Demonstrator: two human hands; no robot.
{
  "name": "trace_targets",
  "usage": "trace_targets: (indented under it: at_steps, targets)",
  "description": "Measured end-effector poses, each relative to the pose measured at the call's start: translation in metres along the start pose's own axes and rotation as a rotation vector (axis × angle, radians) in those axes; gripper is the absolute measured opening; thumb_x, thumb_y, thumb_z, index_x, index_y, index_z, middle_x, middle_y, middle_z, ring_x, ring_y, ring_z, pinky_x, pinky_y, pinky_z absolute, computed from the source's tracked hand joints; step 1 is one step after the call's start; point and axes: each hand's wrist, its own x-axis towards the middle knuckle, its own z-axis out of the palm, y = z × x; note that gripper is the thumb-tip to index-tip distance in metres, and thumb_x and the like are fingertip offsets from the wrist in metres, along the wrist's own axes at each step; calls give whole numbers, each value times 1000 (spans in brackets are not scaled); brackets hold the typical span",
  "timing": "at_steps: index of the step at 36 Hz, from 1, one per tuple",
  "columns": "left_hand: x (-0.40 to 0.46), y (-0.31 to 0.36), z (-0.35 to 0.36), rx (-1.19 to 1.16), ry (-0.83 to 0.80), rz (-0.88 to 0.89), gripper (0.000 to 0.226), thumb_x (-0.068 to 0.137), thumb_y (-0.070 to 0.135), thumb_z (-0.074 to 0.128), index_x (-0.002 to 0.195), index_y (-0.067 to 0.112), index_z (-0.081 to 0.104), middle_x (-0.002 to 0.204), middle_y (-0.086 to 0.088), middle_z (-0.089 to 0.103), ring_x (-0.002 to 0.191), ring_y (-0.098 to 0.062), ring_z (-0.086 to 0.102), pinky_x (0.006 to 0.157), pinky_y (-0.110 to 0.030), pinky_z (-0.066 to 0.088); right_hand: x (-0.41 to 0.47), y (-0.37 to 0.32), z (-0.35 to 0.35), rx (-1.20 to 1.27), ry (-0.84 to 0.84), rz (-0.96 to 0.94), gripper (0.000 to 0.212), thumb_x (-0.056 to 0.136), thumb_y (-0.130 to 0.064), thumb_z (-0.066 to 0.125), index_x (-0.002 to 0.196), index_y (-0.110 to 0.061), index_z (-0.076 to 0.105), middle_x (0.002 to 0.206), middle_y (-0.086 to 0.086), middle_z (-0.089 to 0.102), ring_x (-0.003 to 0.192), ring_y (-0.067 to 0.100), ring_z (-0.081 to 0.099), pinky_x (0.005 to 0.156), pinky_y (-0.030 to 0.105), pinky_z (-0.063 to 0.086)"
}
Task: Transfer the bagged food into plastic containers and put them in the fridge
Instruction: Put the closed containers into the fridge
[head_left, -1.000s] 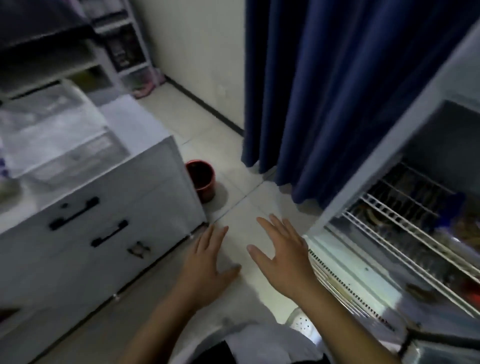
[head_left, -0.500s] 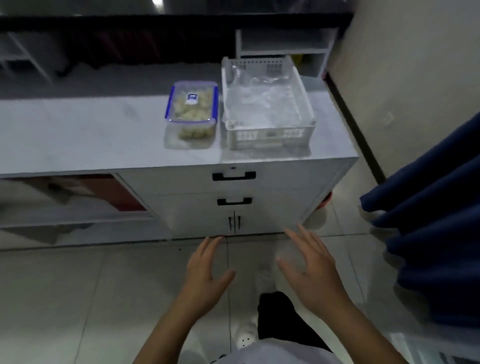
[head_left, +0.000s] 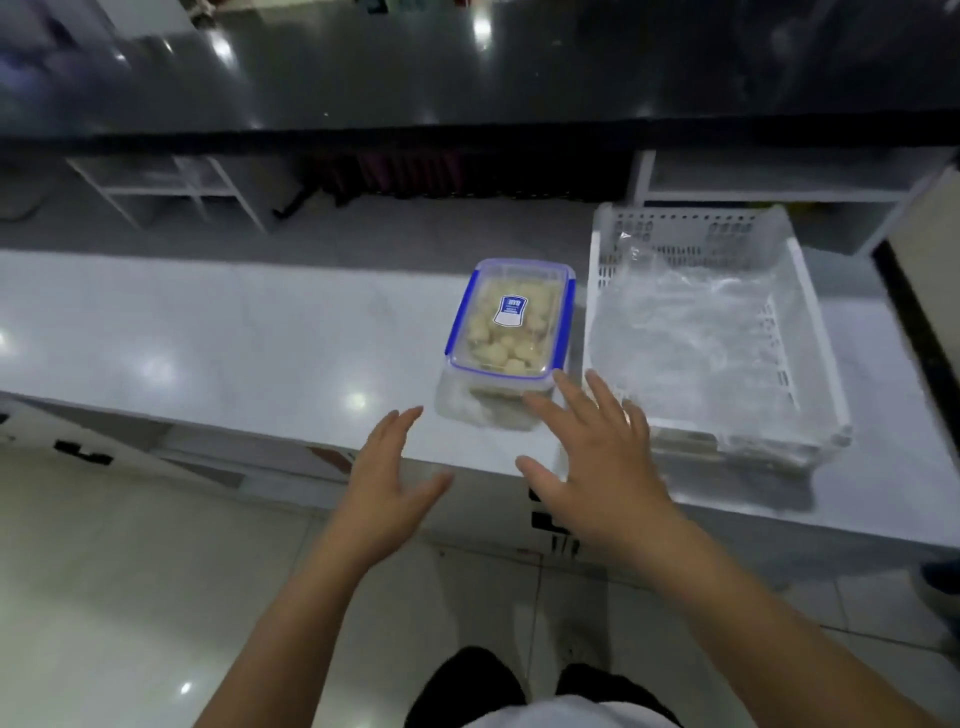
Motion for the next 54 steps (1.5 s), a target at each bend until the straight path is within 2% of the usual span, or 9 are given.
trace_targets:
  at_steps: [5,10,15,26,30,33,38,44,54]
  targets:
    - [76,20,-7,-178,-52,-52,71,90,47,69,150,47,31,160,14,30,130,0,33,101,-32,41,60,-3,-9,-150,-104,-17,71,96,-56,44,157,-35,15,169,-1,3,154,24,-9,122,53,-4]
    - [154,31,-4,-398,-156,-165,69,93,37,70,151,39,33,149,2,44,123,-18,52,74,-25,49,99,-10,1,-143,-173,33,74,94,-56,47,157,-32,16,169,0,0,154,26,-6,124,48,2]
    - [212,27,-3,-503,-280,-177,67,93,13,70,151,26,39,117,-2,68,97,-20,71,67,-30,60,114,-19,24,-177,-135,149,76,92,-58,49,156,-32,17,168,0,7,154,25,-4,124,49,3]
    - [251,-7,-25,-499,-566,-68,66,94,8,69,148,32,41,107,0,72,94,-20,72,57,-30,59,111,-62,85,-67,84,388,73,91,-60,51,155,-37,24,167,-10,12,154,17,0,123,42,7]
    - [249,-33,-56,-401,-683,-12,66,93,11,71,147,36,42,109,-3,68,93,-21,72,58,-29,59,108,-96,101,316,430,475,55,86,-42,68,139,-37,53,139,-23,50,134,1,36,112,30,37]
    - [249,-57,-84,-322,-794,20,69,90,17,76,144,42,42,119,-5,63,100,-22,70,64,-32,61,109,-110,108,574,607,572,60,85,-28,76,133,-51,47,123,-46,47,115,-17,48,92,8,42]
    - [253,-90,-115,-286,-932,38,67,82,19,84,129,56,52,117,-2,66,97,-15,74,70,-38,63,105,-122,117,1234,544,851,55,86,-9,75,130,-35,55,117,3,66,86,20,74,60,34,60]
    - [249,-100,-120,-303,-951,29,66,79,19,85,124,57,56,114,-6,67,94,-14,74,66,-35,62,91,-136,139,1400,561,936,21,91,-9,70,112,-9,68,84,8,76,66,21,74,52,27,55]
    - [222,-71,-68,-256,-1219,49,69,79,12,84,136,40,54,101,-7,69,91,-22,75,65,-38,62,17,-138,135,1378,729,1079,28,85,-15,76,112,-20,70,99,1,78,84,23,76,63,32,58]
